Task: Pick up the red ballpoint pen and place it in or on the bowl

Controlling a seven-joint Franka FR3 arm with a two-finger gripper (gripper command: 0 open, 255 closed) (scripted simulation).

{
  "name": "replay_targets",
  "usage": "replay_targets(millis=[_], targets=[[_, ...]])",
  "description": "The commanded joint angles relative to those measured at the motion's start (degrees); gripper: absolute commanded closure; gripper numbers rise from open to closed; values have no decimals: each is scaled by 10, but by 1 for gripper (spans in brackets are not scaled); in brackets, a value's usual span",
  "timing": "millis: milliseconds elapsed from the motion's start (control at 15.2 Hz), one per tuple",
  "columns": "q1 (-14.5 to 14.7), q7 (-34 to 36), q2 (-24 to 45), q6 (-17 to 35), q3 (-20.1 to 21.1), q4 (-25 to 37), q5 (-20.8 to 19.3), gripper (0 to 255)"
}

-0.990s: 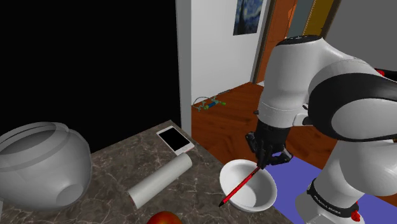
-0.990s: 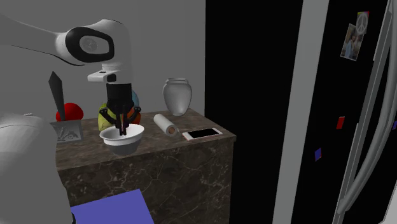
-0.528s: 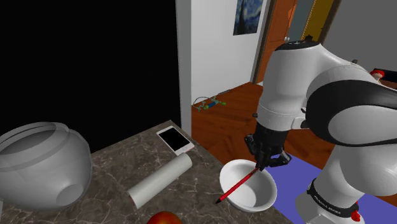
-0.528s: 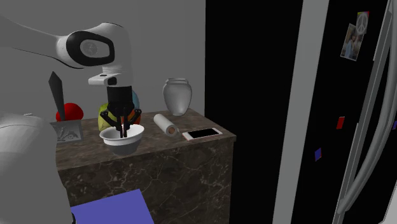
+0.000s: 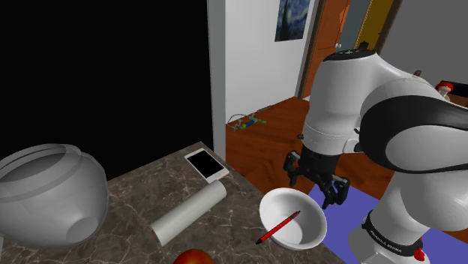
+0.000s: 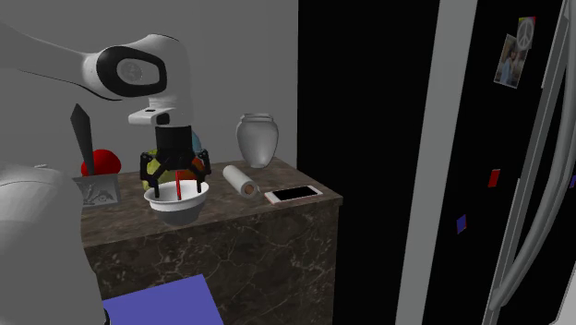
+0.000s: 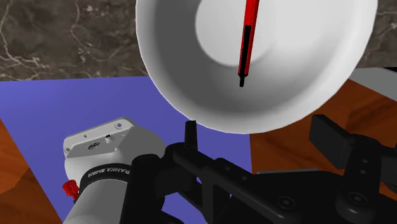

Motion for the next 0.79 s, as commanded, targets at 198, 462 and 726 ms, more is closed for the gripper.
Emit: replay_targets(millis=[198,462,726], targets=[[-14,4,-2,-69,-32,68,-32,0],[-14,4,-2,-69,-32,68,-32,0],[-14,4,-2,-69,-32,68,-32,0]])
